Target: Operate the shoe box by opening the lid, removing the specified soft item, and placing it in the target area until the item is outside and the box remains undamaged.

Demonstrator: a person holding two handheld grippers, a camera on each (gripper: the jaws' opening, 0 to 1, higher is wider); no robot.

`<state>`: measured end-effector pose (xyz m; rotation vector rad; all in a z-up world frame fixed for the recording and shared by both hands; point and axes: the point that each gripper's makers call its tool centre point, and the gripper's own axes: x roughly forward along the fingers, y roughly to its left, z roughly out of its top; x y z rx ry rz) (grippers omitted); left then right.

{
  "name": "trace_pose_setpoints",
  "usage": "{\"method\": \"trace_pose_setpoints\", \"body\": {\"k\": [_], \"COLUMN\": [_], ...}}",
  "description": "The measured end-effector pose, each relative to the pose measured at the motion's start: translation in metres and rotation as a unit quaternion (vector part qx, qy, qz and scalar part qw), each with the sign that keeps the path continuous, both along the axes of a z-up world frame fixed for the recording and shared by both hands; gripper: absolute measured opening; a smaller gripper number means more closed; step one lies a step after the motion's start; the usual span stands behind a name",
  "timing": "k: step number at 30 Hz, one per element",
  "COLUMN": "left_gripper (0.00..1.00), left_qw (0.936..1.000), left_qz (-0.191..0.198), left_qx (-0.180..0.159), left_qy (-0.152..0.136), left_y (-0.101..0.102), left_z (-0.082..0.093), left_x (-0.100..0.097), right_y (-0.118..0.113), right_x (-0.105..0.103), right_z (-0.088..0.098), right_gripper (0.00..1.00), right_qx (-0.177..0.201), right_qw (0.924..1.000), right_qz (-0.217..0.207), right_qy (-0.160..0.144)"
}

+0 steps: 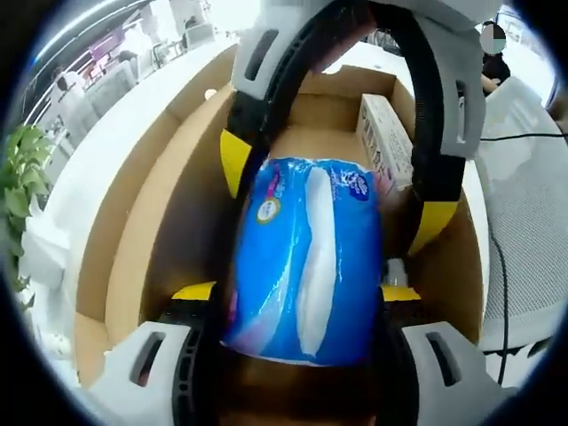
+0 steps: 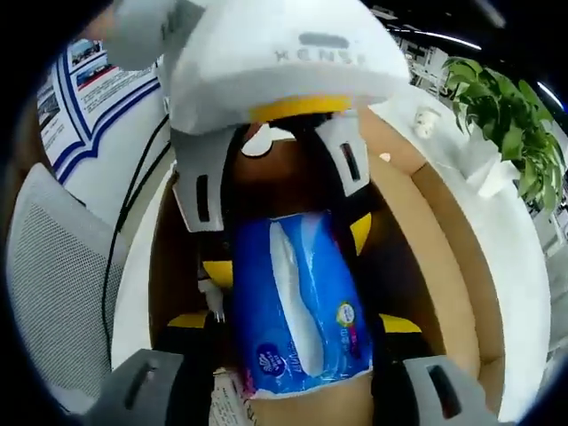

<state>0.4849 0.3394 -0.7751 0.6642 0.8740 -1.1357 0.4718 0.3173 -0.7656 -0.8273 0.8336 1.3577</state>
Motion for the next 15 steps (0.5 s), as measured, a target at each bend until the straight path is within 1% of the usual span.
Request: {"method": "trace_pose_setpoints", "body": {"k": [2, 3, 5, 6, 7, 8, 9, 11, 12, 13, 15], "left_gripper": [0.68, 0.68, 0.67, 0.67, 0.67, 0.67, 0.67, 0.67, 0.66, 0.66, 0.65], "left_qw": [1.0, 1.0, 0.9999, 0.9999, 0.9998, 0.9997, 0.9996, 0.9995, 0.9995, 0.9994, 0.9993], "left_qz": [-0.001, -0.003, -0.005, -0.007, -0.008, -0.01, -0.015, -0.019, -0.021, -0.029, -0.035], "left_qx": [-0.005, -0.006, -0.009, -0.011, -0.012, -0.014, -0.015, -0.017, -0.016, -0.011, -0.008], "left_qy": [0.005, 0.006, 0.009, 0.01, 0.014, 0.015, 0.016, 0.018, 0.017, 0.012, 0.011], "left_y": [-0.001, -0.002, -0.003, -0.003, -0.004, -0.004, -0.004, -0.005, -0.005, -0.005, -0.007], "left_z": [-0.001, -0.002, -0.003, -0.003, -0.004, -0.004, -0.004, -0.006, -0.007, -0.009, -0.011], "left_x": [-0.002, -0.002, -0.002, -0.002, -0.003, -0.003, -0.001, 0.0, 0.001, 0.0, 0.0], "right_y": [-0.001, 0.001, 0.003, 0.003, 0.001, -0.004, -0.003, -0.004, -0.006, -0.005, -0.003], "right_x": [0.0, 0.0, 0.005, 0.009, 0.011, 0.011, 0.009, 0.008, 0.008, 0.008, 0.009], "right_z": [-0.006, -0.004, -0.004, -0.006, -0.008, -0.011, -0.01, -0.013, -0.016, -0.016, -0.018], "right_gripper": [0.71, 0.71, 0.73, 0.72, 0.7, 0.69, 0.7, 0.69, 0.71, 0.71, 0.72], "right_qx": [-0.01, -0.004, 0.003, 0.004, -0.003, -0.018, -0.011, -0.015, -0.021, -0.018, -0.02], "right_qw": [0.9999, 0.9999, 1.0, 1.0, 1.0, 0.9997, 0.9999, 0.9997, 0.9995, 0.9996, 0.9995], "right_qz": [0.011, 0.01, 0.002, -0.002, 0.002, 0.017, 0.012, 0.02, 0.024, 0.023, 0.026], "right_qy": [-0.004, 0.004, 0.003, 0.002, -0.004, -0.008, 0.0, -0.004, -0.005, -0.002, -0.004]}}
